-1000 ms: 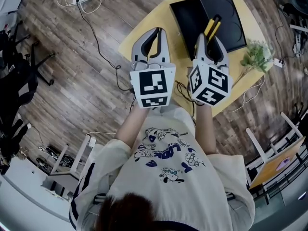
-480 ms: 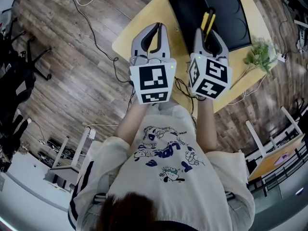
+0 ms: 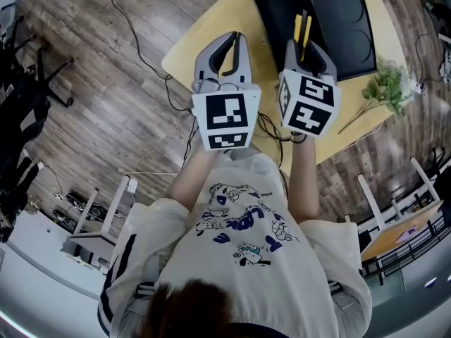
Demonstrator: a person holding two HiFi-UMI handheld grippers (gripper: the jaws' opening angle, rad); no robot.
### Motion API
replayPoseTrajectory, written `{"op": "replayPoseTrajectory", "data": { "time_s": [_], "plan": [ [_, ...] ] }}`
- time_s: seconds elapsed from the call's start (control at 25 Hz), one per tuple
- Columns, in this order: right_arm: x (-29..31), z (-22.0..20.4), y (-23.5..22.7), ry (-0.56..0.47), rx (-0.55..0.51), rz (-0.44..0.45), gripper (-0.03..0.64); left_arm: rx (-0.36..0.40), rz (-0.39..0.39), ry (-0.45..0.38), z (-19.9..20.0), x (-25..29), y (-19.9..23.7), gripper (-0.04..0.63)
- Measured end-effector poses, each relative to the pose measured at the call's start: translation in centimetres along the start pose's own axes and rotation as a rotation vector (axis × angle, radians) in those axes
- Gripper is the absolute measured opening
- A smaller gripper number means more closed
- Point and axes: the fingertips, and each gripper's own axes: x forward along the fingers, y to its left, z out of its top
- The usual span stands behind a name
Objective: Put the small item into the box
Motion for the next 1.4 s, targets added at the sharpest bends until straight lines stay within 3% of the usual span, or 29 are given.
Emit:
{"op": "replayPoseTrajectory", "data": {
  "time_s": [0.56, 1.2, 1.4],
  "plan": [
    [2.5, -2.8, 0.8, 0.263, -0.098, 0.019, 0.127, -0.016, -0.004, 0.021, -1.0, 0.5, 0.1, 0.020],
    [4.6, -4.5, -0.1, 0.409, -0.137, 0.018, 0.129, -0.032, -0.002, 0.044, -1.9, 0.7, 0.4, 0.020],
    [4.7, -4.2, 0.0, 0.407, -0.151, 0.015, 0.130, -0.042, 0.004, 0.042, -1.8, 0.6, 0.7, 0.020]
  ]
}}
